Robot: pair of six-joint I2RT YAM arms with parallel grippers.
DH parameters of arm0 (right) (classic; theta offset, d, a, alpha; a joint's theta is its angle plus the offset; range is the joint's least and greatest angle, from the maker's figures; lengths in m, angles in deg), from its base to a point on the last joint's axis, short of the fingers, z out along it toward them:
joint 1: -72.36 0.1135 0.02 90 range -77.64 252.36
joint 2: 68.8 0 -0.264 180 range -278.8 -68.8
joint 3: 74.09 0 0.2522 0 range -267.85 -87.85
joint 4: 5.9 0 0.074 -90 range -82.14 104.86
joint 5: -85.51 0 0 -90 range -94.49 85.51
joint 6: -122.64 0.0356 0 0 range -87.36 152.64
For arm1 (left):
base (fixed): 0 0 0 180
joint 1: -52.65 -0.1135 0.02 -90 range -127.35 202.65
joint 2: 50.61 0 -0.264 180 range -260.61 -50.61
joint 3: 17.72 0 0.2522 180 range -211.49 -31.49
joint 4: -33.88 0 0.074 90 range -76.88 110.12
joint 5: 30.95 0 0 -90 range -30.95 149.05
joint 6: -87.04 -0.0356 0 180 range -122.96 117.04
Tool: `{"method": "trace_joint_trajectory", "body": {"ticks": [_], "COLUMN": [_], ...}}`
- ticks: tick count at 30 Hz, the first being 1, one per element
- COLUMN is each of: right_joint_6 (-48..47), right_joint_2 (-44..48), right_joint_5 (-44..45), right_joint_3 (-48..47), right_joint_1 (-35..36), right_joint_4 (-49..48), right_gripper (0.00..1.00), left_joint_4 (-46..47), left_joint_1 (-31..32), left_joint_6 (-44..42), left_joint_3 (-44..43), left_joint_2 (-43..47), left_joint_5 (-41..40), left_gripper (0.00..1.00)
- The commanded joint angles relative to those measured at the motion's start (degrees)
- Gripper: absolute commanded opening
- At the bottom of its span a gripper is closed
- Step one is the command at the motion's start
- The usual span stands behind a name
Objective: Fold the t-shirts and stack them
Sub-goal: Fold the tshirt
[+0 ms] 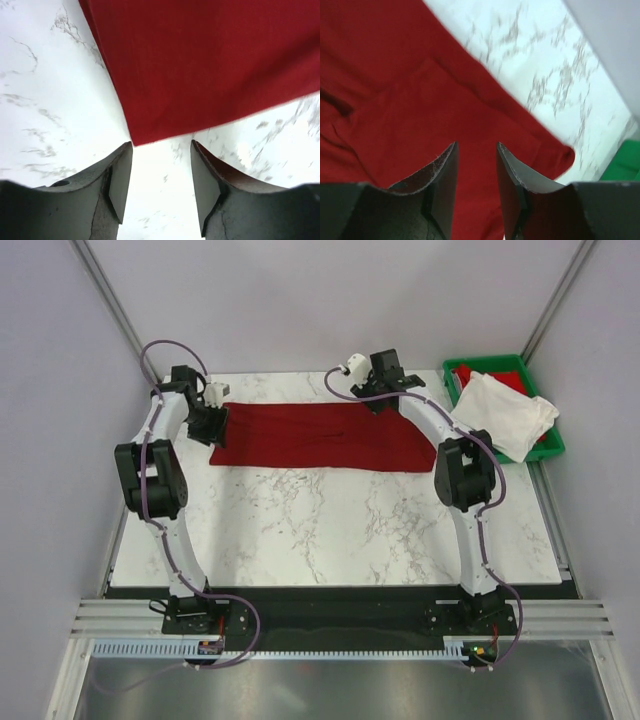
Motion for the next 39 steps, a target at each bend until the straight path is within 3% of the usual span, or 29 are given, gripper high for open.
{"method": "trace_joint_trajectory", "body": {"ticks": [1, 4, 7, 25, 29, 32, 35, 36, 39], "right_joint_6": [3.49, 4.02, 4.28, 2.26, 1.56, 0.94, 0.68, 0.59, 0.50], "right_joint_2": [8.98, 13.20, 15.06, 21.03, 22.17, 22.88, 23.58, 23.76, 24.72], "right_joint_5": [2.01, 0.95, -0.81, 0.51, 0.51, 2.00, 2.62, 2.62, 2.71], "right_joint_3": [5.67, 10.86, 13.60, 21.95, 23.10, 24.33, 25.38, 25.99, 27.22], "right_joint_1": [-2.08, -2.17, -2.17, -2.17, -2.08, -1.99, -1.99, -1.99, -1.99], "right_joint_4": [-3.13, -3.04, -2.78, -1.28, -0.84, -0.75, -0.58, -0.58, -0.49], "right_gripper": [0.44, 0.44, 0.45, 0.45, 0.45, 0.44, 0.44, 0.44, 0.44], "left_joint_4": [0.94, 1.03, 1.20, 5.77, 6.83, 6.92, 7.00, 6.92, 6.83], "left_joint_1": [0.05, 1.71, 2.94, 4.44, 4.88, 5.06, 5.06, 5.14, 5.14], "left_joint_6": [-16.33, -27.59, -32.29, -33.62, -33.27, -33.71, -33.71, -33.54, -33.10], "left_joint_3": [4.76, 10.74, 13.04, 8.03, 7.59, 8.29, 9.51, 9.96, 12.33], "left_joint_2": [8.01, 10.31, 9.35, -1.29, -2.61, -3.49, -3.76, -3.49, -1.21], "left_joint_5": [0.62, -0.77, -2.62, -5.35, -5.79, -6.75, -7.89, -7.81, -8.60], "left_gripper": [0.58, 0.60, 0.59, 0.55, 0.50, 0.41, 0.22, 0.11, 0.02]}}
